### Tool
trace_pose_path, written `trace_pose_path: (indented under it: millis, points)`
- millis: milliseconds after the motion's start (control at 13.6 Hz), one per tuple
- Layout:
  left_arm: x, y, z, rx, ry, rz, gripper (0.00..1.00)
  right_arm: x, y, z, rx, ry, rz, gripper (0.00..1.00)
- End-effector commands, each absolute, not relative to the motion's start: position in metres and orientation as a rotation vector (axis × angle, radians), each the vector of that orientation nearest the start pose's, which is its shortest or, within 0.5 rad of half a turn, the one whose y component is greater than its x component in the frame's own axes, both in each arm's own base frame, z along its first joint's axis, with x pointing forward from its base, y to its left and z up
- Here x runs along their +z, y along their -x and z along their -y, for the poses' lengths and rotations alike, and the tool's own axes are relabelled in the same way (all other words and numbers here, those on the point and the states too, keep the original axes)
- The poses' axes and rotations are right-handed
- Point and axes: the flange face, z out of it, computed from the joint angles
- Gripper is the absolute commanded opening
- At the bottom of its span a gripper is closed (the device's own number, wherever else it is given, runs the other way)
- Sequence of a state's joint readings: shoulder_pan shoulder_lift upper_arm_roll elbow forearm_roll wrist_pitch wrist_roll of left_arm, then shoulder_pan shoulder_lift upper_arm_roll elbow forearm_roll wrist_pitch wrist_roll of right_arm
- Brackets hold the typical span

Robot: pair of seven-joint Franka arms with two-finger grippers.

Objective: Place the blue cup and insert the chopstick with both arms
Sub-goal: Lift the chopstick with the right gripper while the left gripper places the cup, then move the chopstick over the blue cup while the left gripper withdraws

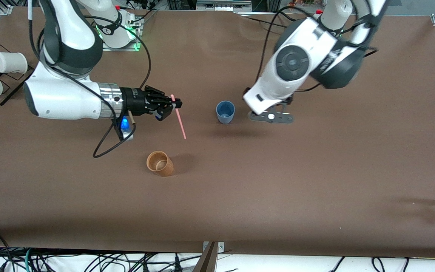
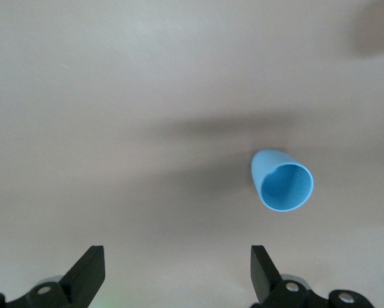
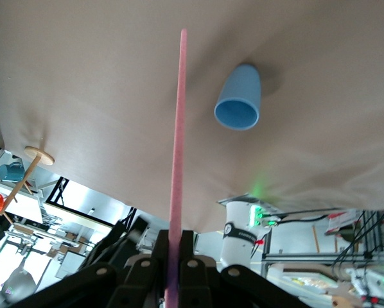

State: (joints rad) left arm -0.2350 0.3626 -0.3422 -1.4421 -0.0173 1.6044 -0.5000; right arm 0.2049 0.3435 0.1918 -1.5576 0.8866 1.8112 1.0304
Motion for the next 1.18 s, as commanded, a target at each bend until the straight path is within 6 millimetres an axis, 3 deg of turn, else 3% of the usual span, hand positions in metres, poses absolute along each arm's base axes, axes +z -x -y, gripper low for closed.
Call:
trace_pose_path:
  millis: [0, 221, 294, 515, 735, 882, 1103]
  points:
    - [0.534, -0.564, 0.271, 0.261, 3.169, -0.200, 1.00, 0.479, -0.577, -0.345, 0.884, 2.077, -1.127, 0.03]
    - [0.577, -0.550, 0.223, 0.158, 3.164, -0.129, 1.00, 0.458, -0.562, -0.399, 0.890, 2.035, -1.233, 0.03]
    - [0.588, -0.548, 0.192, 0.130, 3.154, -0.053, 1.00, 0.448, -0.556, -0.417, 0.892, 2.022, -1.250, 0.03]
    - [0.599, -0.535, 0.111, 0.098, 3.130, -0.119, 1.00, 0.422, -0.539, -0.455, 0.874, 2.022, -1.276, 0.03]
    - [0.594, -0.537, 0.046, 0.084, 3.111, -0.302, 1.00, 0.410, -0.529, -0.464, 0.893, 2.013, -1.293, 0.03]
    - [0.591, -0.539, 0.030, 0.118, 3.114, -0.279, 1.00, 0.412, -0.518, -0.471, 0.915, 2.020, -1.281, 0.03]
    - [0.601, -0.538, 0.037, 0.089, 3.116, -0.293, 1.00, 0.411, -0.510, -0.467, 0.921, 2.031, -1.287, 0.03]
